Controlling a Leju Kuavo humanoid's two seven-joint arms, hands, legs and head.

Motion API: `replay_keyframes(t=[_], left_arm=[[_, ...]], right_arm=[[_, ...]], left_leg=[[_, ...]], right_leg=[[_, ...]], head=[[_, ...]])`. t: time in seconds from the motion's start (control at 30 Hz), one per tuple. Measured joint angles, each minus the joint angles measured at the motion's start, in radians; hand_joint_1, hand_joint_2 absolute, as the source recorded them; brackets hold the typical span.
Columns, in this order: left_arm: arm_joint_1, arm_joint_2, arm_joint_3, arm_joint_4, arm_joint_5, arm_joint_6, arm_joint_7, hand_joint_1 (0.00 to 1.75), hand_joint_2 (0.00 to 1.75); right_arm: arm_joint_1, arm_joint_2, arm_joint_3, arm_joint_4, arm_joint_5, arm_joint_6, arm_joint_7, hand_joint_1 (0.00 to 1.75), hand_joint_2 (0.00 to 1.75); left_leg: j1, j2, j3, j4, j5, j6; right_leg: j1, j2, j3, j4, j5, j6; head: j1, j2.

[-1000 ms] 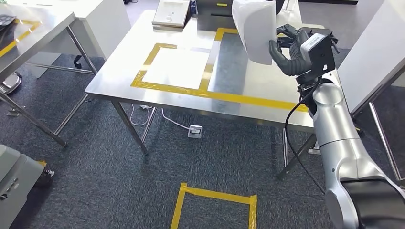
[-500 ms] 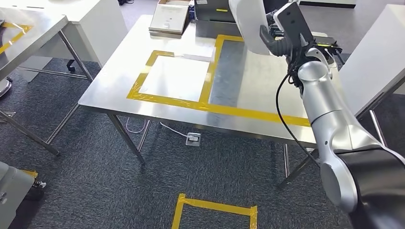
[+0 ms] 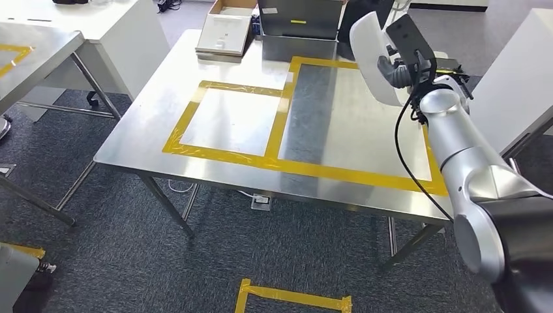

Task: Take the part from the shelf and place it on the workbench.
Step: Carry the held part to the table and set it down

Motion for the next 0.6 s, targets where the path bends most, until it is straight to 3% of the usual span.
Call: replay_keyframes(t=[0.03, 0.17, 0.43, 0.6], left_arm=[[0.000, 0.000, 0.000, 0.000, 0.002, 0.000, 0.002, 0.00, 1.75], [0.000, -0.001, 0.000, 0.000, 0.009, 0.000, 0.008, 0.00, 0.00], [0.005, -0.001, 0.000, 0.000, 0.013, 0.000, 0.036, 0.00, 0.00], [0.004, -0.001, 0.000, 0.000, 0.006, 0.000, 0.046, 0.00, 0.00]], right_arm=[[0.001, -0.007, 0.000, 0.004, 0.000, -0.002, 0.002, 0.00, 0.00], [0.014, -0.024, -0.001, 0.015, -0.004, -0.007, -0.001, 0.00, 0.00], [0.028, -0.034, -0.009, 0.019, -0.008, -0.002, -0.040, 0.00, 0.00], [0.031, -0.034, -0.016, 0.019, -0.011, 0.012, -0.084, 0.00, 0.00]], left_leg=[[0.000, 0.002, 0.005, -0.007, -0.005, 0.006], [0.000, 0.009, 0.017, -0.020, -0.008, 0.006], [0.001, 0.012, 0.018, -0.027, -0.012, -0.011], [0.001, 0.012, 0.021, -0.026, -0.011, -0.015]], right_leg=[[0.000, 0.003, 0.003, -0.001, -0.001, -0.001], [0.001, 0.010, 0.005, -0.001, -0.008, -0.009], [0.002, 0.011, 0.011, -0.001, -0.013, -0.013], [0.001, 0.010, 0.016, -0.001, -0.012, -0.012]], head=[[0.000, 0.000], [-0.001, 0.000], [-0.001, 0.000], [-0.001, 0.000]])
